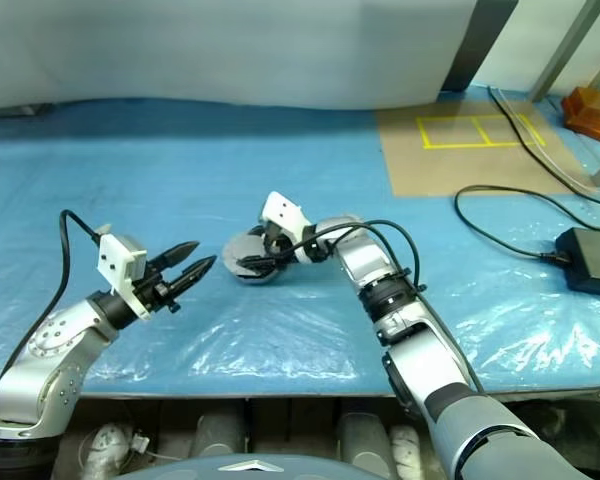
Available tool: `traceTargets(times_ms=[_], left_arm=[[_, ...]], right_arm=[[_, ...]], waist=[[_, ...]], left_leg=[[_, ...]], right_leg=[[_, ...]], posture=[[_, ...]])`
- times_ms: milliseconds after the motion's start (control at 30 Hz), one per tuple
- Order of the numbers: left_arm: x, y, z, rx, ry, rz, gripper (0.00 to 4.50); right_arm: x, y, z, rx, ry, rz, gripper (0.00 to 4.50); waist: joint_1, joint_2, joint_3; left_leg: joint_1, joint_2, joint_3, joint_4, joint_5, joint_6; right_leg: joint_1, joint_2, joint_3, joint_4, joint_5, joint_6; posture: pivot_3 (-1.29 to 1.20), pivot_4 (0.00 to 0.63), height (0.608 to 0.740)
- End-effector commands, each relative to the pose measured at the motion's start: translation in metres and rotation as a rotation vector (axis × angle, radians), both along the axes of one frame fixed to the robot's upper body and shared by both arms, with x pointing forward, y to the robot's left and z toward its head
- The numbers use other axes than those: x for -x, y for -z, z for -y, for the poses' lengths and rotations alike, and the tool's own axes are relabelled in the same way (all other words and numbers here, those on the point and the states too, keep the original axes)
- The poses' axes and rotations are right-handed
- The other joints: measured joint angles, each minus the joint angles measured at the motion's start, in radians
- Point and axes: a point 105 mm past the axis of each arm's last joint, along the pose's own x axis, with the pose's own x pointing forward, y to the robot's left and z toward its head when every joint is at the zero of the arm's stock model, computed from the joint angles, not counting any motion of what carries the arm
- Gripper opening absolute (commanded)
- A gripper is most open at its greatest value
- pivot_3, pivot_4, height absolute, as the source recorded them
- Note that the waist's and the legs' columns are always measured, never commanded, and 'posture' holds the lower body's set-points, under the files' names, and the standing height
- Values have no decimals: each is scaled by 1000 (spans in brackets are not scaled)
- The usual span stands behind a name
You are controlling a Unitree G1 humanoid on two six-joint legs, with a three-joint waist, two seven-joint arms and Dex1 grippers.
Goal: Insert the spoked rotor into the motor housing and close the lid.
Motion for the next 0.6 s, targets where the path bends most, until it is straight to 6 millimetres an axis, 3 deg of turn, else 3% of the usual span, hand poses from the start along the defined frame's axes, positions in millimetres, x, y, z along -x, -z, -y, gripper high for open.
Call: traceTargets(times_ms=[33,233,600], left_arm=[[-1,-9,-2,-18,3,44,2326],[-1,-9,-2,-21,4,46,2326],[-8,-7,-7,-62,0,38,2326]], right_arm=[[-2,15,5,22,25,-33,2966],[-7,35,16,62,71,-72,2966],[-4,45,15,92,57,-37,2966]], waist=[[0,0,0],[0,0,0],[0,1,-1]], left_leg=[[0,0,0,0,0,0],[6,0,0,0,0,0],[14,-1,0,0,0,0]], right_leg=[[0,0,0,0,0,0],[5,-1,0,1,0,0],[14,-2,0,0,-1,-1]], posture=[[0,150,740],[0,150,740],[0,150,740]])
